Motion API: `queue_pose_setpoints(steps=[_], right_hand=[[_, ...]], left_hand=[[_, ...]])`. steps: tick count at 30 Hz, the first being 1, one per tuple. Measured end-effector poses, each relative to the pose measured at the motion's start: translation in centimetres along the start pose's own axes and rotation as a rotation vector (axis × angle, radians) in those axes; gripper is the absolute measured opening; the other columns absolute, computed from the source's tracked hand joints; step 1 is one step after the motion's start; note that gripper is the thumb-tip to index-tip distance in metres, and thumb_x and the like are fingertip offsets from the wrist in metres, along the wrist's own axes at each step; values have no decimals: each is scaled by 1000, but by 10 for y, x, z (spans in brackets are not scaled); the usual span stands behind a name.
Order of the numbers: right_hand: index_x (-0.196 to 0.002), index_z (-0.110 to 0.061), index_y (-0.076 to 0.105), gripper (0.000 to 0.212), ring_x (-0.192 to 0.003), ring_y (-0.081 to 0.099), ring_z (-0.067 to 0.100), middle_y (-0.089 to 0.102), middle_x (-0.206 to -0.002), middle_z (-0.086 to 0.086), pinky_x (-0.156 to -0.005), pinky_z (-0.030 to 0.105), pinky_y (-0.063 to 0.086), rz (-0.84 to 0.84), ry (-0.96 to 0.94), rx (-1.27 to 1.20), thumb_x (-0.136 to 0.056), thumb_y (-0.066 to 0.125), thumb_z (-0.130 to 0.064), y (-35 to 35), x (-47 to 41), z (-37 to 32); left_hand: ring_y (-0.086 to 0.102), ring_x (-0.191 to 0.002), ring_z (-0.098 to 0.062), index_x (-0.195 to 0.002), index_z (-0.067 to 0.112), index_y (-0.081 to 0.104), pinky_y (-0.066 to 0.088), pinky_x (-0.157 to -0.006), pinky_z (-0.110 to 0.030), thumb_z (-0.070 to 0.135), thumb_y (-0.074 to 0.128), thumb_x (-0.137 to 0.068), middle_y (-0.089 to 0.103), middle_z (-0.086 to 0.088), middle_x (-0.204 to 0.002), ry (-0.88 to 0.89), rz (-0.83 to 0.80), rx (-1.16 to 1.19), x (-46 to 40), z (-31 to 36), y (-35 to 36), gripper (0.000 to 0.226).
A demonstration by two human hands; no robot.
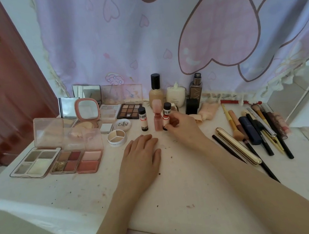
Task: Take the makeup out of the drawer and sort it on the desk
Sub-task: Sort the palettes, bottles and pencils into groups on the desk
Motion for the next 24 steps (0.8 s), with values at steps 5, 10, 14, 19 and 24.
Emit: queue_pose_setpoints(steps=[5,10,14,19,24], right_hand=[[-112,-11,61,25,-93,56,13,65,-107,4,-84,22,43,-6,-8,22,-87,58,-13,4,0,-3],[-107,-8,62,22,-94,58,17,65,-103,5,-79,23,41,-1,-26,93,-87,59,-15,7,1,-5],[-105,-8,64,21,-92,55,16,64,-104,7,-73,20,37,26,-46,135,-87,60,-17,10,1,-4],[-120,-9,57,31,-97,54,10,59,-120,6,-83,17,39,7,-6,46,-90,58,-15,-2,14,-2],[-117,-11,60,26,-91,55,5,64,-111,2,-77,7,41,92,-43,5,-91,56,-16,-44,44,4]], left_hand=[[38,-128,-14,-128,21,51,24,-108,-31,48,9,-82,46,4,-136,1,-7,-14,0,0,-1,68],[41,-127,-17,-125,19,54,27,-107,-34,46,14,-84,50,2,-133,12,5,-33,0,0,0,63],[43,-126,-18,-124,18,54,29,-106,-36,44,15,-85,52,0,-131,22,0,-51,-1,0,0,61],[38,-130,-16,-129,20,49,25,-109,-35,47,9,-83,46,2,-136,28,-50,-61,0,0,-4,68],[49,-122,-16,-119,21,60,26,-106,-28,38,26,-89,55,2,-129,247,-55,42,8,11,-7,49]])
Point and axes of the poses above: each hand's wrist, its own x-axis away from the middle knuckle, its own y-axis out of the palm, z = x × y, the point moved 1 cm from there along -x, towards the middle knuckle
